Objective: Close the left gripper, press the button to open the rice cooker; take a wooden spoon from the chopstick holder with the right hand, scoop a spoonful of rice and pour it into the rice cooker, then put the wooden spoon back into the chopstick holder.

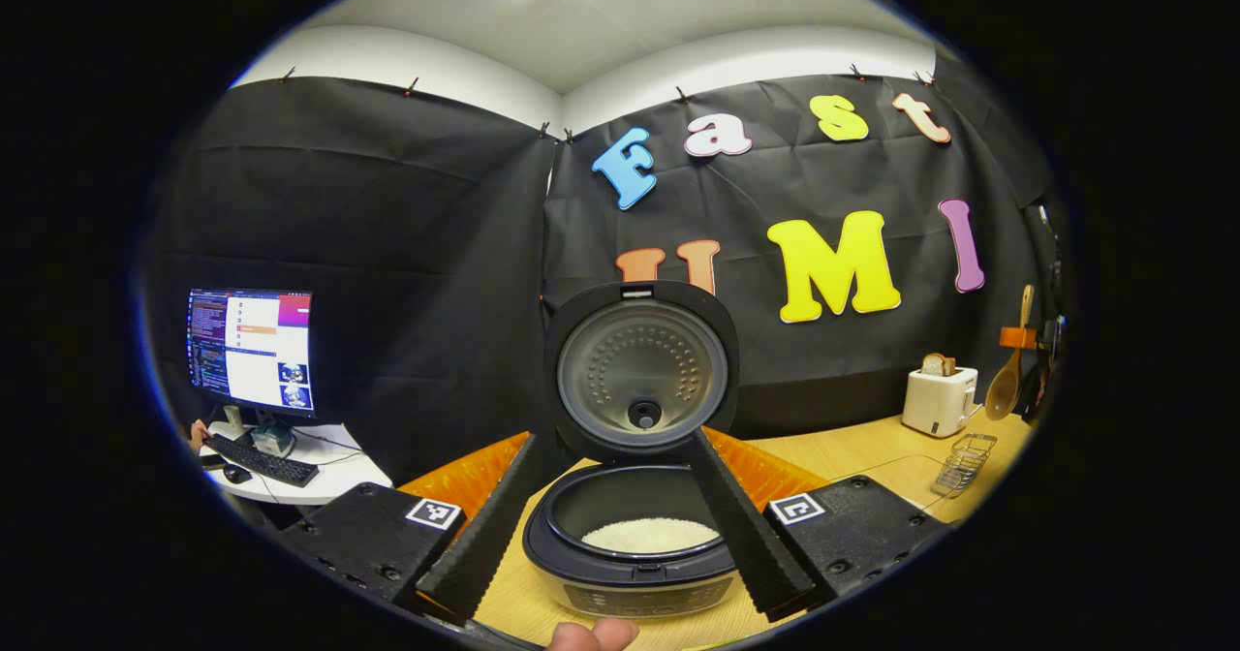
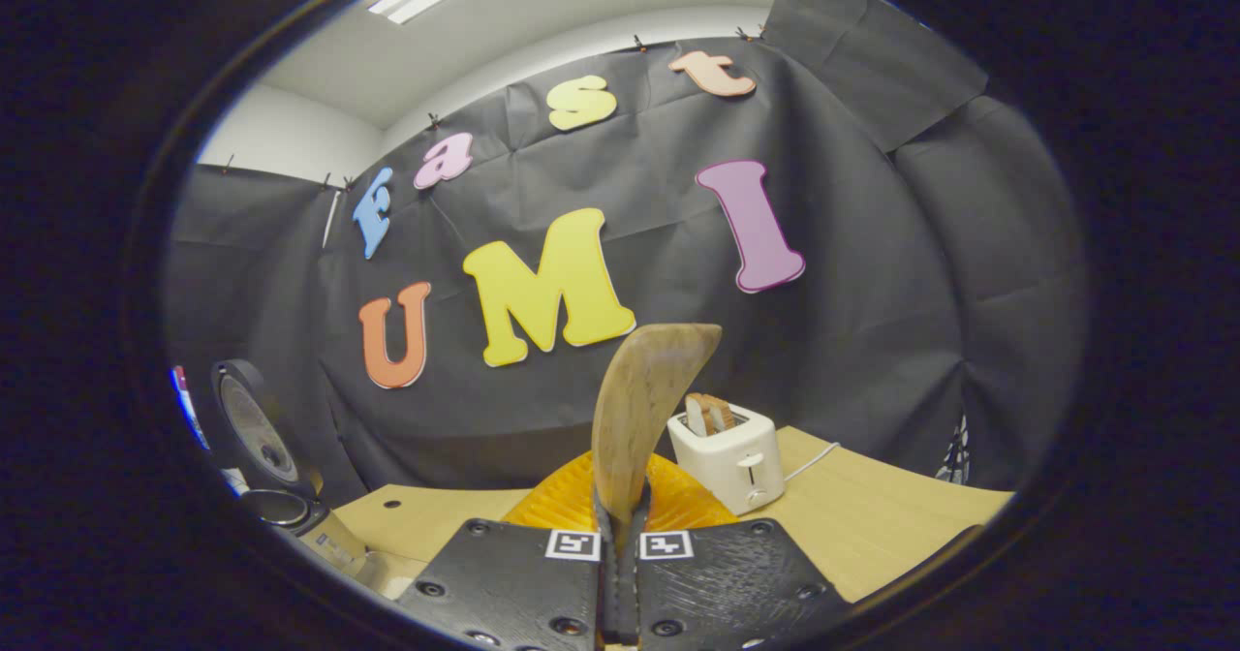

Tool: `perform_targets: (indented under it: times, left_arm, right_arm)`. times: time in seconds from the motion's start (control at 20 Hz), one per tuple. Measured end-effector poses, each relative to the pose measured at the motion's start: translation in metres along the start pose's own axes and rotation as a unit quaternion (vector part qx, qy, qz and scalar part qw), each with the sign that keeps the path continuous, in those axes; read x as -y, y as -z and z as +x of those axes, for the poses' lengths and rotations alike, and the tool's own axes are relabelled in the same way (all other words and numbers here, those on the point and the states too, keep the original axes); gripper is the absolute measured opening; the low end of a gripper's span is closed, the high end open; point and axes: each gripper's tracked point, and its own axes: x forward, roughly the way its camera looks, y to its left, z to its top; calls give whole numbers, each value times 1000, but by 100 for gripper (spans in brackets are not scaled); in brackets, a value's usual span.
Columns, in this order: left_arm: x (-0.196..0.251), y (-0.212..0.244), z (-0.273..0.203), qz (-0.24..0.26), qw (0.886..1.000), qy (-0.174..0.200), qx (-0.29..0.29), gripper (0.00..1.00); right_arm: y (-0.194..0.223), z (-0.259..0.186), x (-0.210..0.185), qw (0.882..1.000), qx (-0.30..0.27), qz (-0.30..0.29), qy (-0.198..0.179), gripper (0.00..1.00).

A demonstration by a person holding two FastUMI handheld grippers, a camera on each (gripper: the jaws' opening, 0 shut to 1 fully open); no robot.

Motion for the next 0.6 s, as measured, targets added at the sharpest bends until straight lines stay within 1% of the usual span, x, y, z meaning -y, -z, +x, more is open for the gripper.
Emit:
perform_targets:
  times: [0.1, 0.25, 0.3, 0.35, 0.4, 0.5, 0.6]
  left_arm:
    - [2, 0, -5, 1, 1000, 0, 2, 99]
    - [5, 1, -5, 6, 1000, 3, 1, 99]
    - [5, 1, -5, 6, 1000, 5, 3, 99]
    - [6, 1, -4, 4, 1000, 6, 3, 99]
    - [4, 4, -2, 1, 1000, 5, -1, 99]
    - [0, 5, 2, 1, 1000, 1, -6, 99]
    - [-4, 3, 1, 0, 1000, -3, -4, 99]
  right_arm:
    - [9, 5, -2, 1000, -9, -1, -5, 0]
    - [20, 12, 0, 1000, -12, -20, -1, 0]
    - [27, 12, -3, 1000, -17, -16, -3, 0]
    - [32, 12, -10, 1000, -22, -11, -13, 0]
    - [37, 13, -11, 1000, -24, -14, -14, 2]
    - [48, 17, -8, 999, -27, -26, -6, 0]
    - [57, 19, -6, 999, -31, -21, -4, 0]
